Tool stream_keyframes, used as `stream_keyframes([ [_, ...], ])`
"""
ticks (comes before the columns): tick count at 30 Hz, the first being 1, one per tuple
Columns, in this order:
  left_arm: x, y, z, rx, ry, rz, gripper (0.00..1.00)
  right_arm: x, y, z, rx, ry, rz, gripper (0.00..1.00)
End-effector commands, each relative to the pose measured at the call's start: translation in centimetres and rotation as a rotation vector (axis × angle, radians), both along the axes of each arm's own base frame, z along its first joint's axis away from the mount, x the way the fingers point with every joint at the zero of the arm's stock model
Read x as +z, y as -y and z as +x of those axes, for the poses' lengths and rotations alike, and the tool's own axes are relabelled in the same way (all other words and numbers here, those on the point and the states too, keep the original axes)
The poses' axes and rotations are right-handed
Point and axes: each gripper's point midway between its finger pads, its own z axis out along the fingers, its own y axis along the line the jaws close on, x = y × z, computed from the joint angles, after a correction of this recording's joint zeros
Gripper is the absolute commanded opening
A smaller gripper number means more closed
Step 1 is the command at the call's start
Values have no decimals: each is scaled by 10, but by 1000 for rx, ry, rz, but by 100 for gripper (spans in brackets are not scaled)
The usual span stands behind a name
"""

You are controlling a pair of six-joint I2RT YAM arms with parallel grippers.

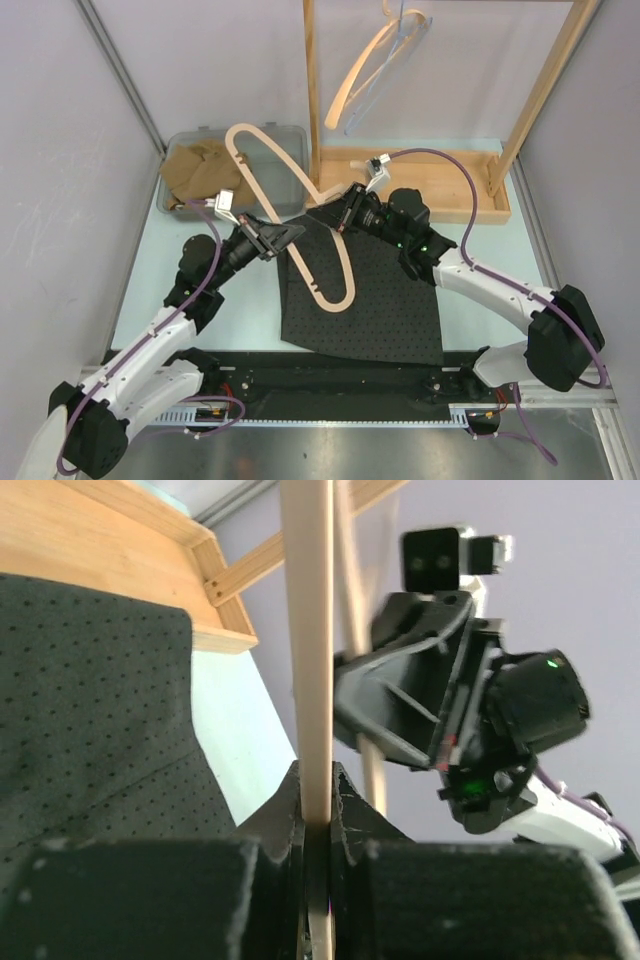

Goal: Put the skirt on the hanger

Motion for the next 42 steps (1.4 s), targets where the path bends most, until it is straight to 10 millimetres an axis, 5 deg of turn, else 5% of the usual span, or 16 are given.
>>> stream_keyframes([
  [1,-4,9,-9,-71,18,99,7,50,0,-7,-23,140,92,0],
  [3,-16,5,-6,-51,1,171,11,45,5,-3,-62,128,62,0],
  [6,-26,-2,-2,-9,-17,250,43,24,11,-1,-110,97,-36,0],
  [7,-23,-5,0,7,-11,270,63,20,13,1,-135,97,-60,0],
  [8,-37,-10,0,16,-45,333,70,17,16,1,-145,94,-79,0],
  [12,-35,-30,6,106,-41,458,86,-17,20,-1,-174,37,-208,0],
  [18,-37,-48,14,192,-36,554,86,-62,4,-8,-174,-31,-321,0],
  [24,-80,-61,18,227,-173,664,69,-109,-32,-31,-99,-117,-374,0],
  [33,-145,-65,-22,82,-349,763,63,-159,-54,-77,-61,-163,-477,0],
  [42,-205,-62,-71,-49,-550,726,50,-213,-49,-92,-137,-183,-494,0],
])
